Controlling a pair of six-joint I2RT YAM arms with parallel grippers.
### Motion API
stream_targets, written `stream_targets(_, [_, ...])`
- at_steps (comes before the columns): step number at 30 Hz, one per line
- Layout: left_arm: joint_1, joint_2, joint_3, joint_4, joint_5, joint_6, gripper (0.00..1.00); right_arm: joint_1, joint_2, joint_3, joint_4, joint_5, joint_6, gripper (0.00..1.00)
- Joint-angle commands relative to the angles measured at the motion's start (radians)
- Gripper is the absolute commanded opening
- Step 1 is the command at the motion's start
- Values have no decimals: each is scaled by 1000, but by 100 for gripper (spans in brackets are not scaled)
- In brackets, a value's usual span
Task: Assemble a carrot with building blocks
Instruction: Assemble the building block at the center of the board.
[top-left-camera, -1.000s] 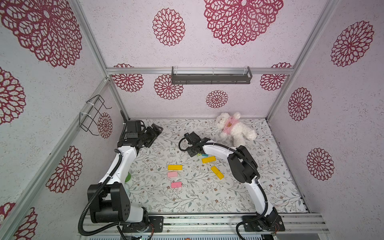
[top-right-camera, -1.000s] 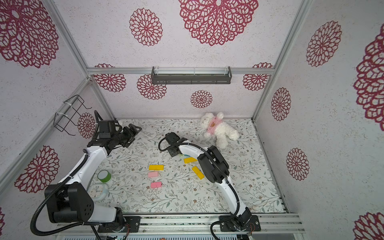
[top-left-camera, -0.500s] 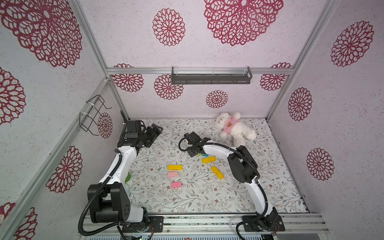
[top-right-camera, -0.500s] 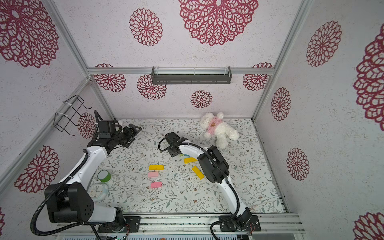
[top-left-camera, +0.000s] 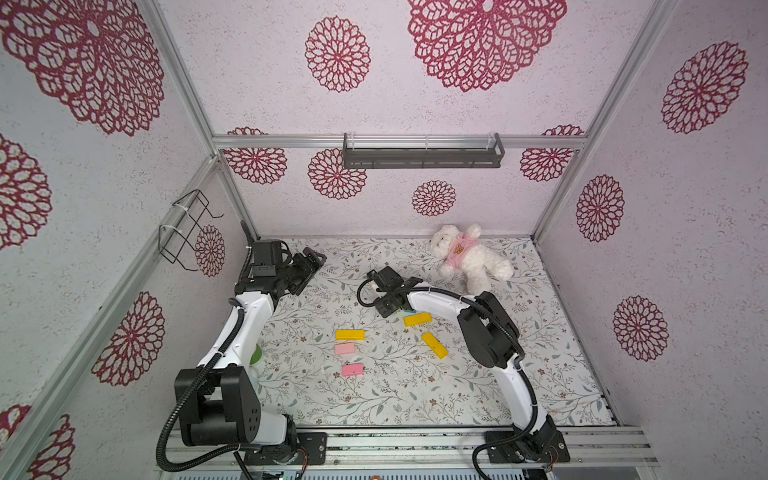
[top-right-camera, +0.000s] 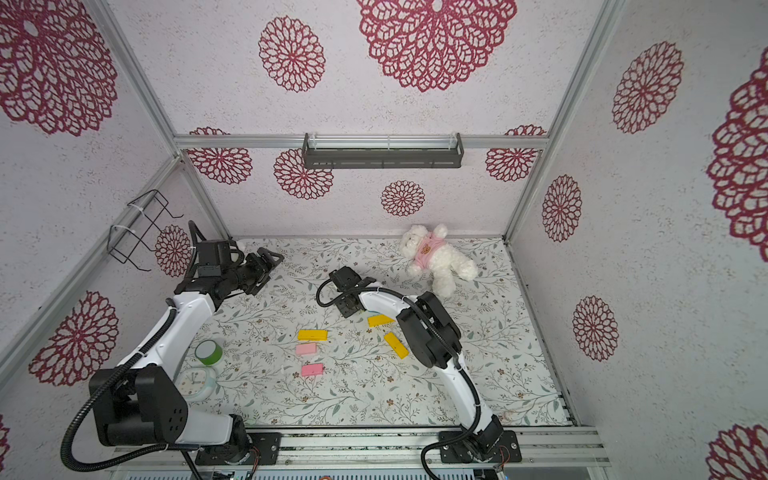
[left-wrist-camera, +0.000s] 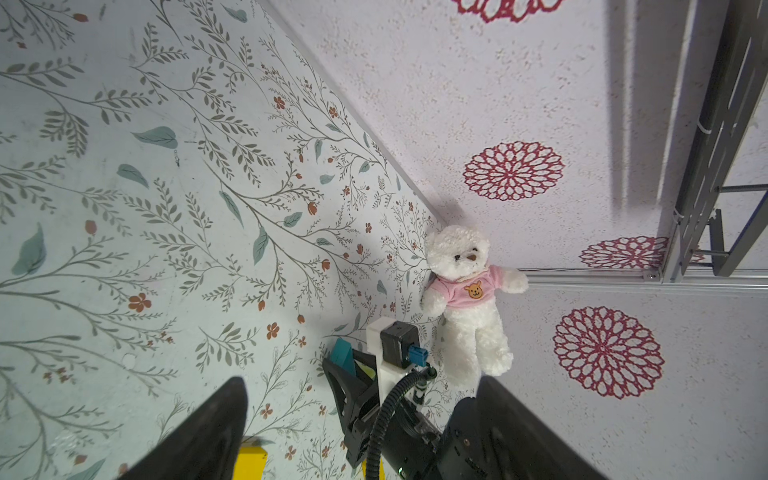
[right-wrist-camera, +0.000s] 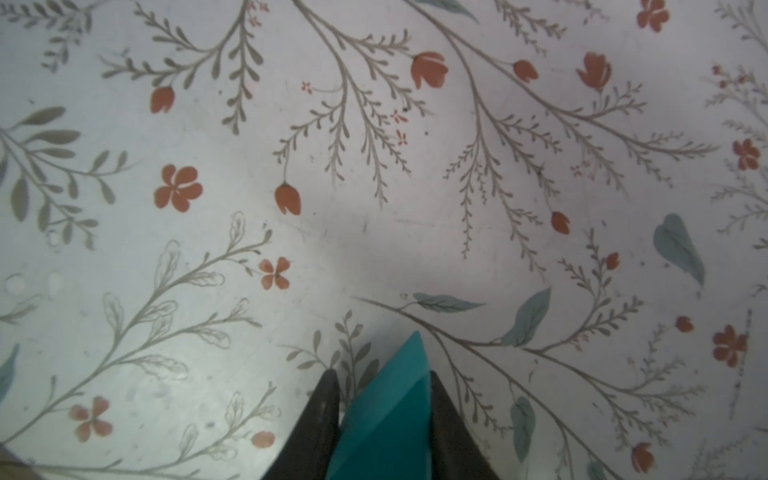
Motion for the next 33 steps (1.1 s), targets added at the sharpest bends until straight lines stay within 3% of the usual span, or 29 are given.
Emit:
stream_targets(1, [0,4,3,32,4,-7,88,5,-37,-13,-33,-19,-22,32])
stream_targets(9, [0,5,2,32,5,-8,88,6,-53,-4,-33,-27,-14,46])
stream_targets(18, [0,4,2,32,5,-7,88,12,-206,-11,-52,23,14,48])
stream_targets(25, [1,4,3,36,12,-11,88,-15,-475,-344,-21,74,44,49])
stream_targets(29, [-1,5,0,43,22,-18,88,-75,-588,-537,-13,13,65,60])
stream_targets(33, [-2,7,-1,43,20,-18,88,-133,-638,-634,27,-92,61,69])
